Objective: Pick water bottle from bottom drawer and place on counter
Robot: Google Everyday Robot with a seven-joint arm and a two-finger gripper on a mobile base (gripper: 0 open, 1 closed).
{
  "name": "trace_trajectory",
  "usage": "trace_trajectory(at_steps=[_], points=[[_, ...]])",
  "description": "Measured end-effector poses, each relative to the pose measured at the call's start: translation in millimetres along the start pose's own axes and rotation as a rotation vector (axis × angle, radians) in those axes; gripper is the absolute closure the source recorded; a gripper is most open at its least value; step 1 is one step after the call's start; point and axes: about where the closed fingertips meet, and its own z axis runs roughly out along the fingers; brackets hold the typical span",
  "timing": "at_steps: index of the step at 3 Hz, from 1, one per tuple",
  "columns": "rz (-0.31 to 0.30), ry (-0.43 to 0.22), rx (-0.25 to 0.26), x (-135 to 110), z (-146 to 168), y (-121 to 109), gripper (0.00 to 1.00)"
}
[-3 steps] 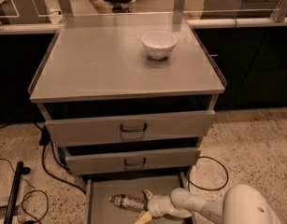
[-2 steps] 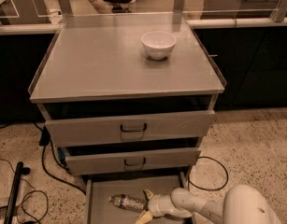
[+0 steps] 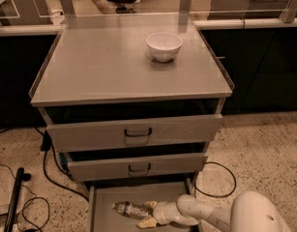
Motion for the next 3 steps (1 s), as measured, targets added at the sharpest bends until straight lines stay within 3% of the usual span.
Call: trace_trajectory(at_steps=[1, 2, 3], points=[[0.0, 0.0, 0.0, 0.0, 0.0, 0.0, 0.57], [0.0, 0.004, -0.004, -0.7, -0.4, 0.4, 0.89], [0.004, 0.05, -0.049, -8.0, -5.5, 4.1, 1.0]])
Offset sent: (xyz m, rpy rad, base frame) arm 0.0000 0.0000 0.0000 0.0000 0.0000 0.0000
